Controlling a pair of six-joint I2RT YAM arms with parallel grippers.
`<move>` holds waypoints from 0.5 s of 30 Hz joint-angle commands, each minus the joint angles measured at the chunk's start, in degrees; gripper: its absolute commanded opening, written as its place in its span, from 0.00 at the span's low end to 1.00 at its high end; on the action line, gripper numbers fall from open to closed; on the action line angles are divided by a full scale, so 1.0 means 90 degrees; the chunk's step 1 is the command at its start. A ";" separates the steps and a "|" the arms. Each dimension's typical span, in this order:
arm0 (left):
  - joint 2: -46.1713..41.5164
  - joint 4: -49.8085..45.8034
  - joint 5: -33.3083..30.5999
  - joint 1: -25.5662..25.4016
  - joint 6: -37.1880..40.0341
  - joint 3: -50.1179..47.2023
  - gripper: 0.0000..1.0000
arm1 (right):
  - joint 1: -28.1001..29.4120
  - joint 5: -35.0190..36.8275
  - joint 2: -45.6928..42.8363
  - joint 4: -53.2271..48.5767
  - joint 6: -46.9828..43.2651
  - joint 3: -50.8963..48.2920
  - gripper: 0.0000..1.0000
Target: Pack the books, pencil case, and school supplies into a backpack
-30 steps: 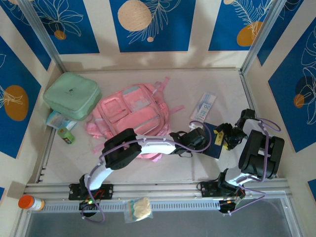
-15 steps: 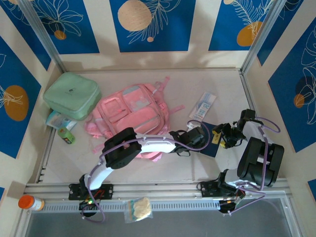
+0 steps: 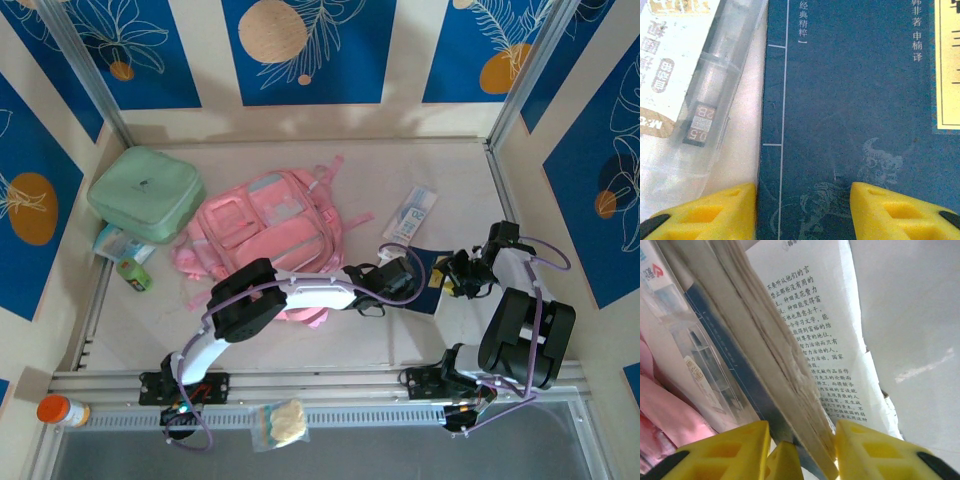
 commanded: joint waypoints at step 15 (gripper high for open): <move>-0.0864 -0.0151 0.0689 0.0156 0.0027 -0.0435 0.60 | -0.0093 -0.0319 -0.0644 -0.0592 -0.0011 0.0500 0.03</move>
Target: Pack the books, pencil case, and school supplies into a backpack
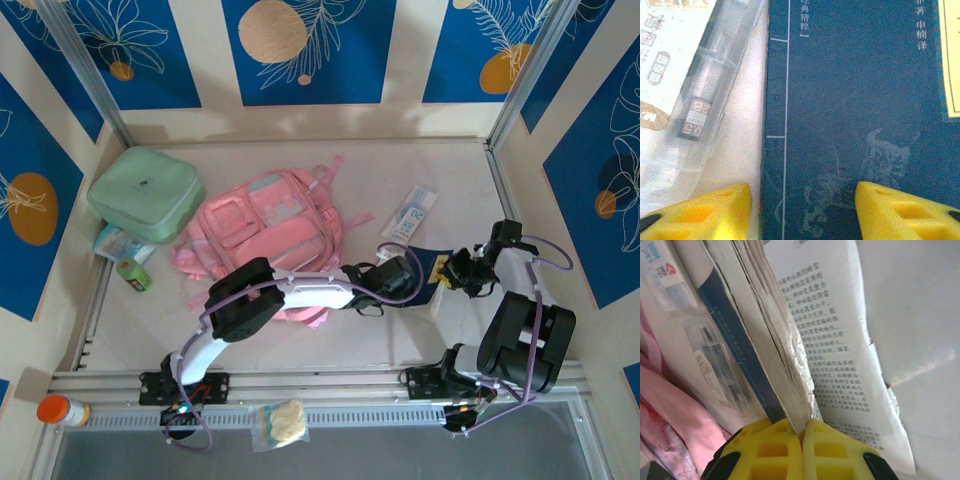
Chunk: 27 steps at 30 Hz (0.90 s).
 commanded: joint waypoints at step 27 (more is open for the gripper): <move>-0.5594 0.1734 0.2817 0.2233 0.0156 -0.4137 0.73 | 0.3829 -0.1797 -0.1278 0.0560 0.1141 0.2195 0.00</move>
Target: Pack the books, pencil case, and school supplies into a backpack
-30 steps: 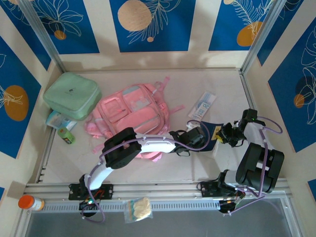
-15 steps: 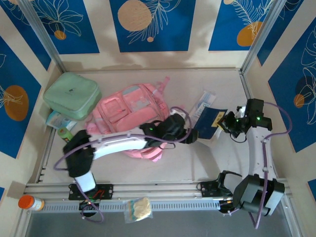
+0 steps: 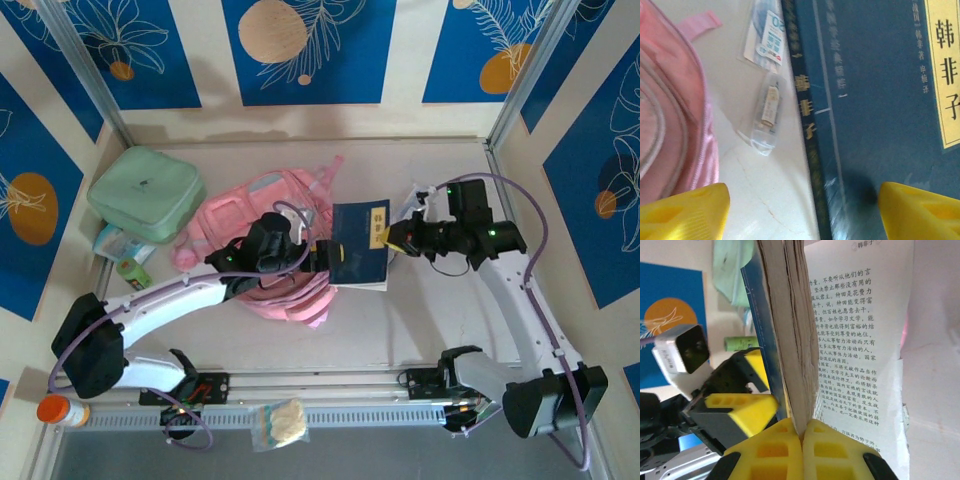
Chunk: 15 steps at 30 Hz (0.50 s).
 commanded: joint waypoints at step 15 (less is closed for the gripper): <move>-0.0476 0.1373 0.0396 0.0024 -0.0533 -0.0278 0.24 | 0.0495 -0.0083 0.0334 0.1157 0.0002 -0.0561 0.04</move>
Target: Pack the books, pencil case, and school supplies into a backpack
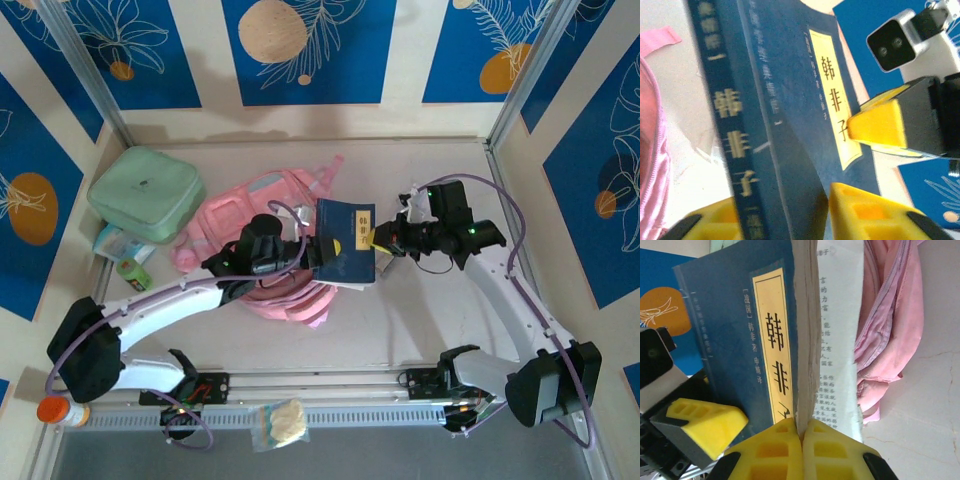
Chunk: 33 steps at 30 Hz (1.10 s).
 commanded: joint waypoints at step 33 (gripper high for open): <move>-0.0492 0.0115 -0.0778 -0.0046 -0.0445 0.0189 0.00 | 0.0296 -0.2009 -0.0785 0.2873 0.0936 -0.1390 0.48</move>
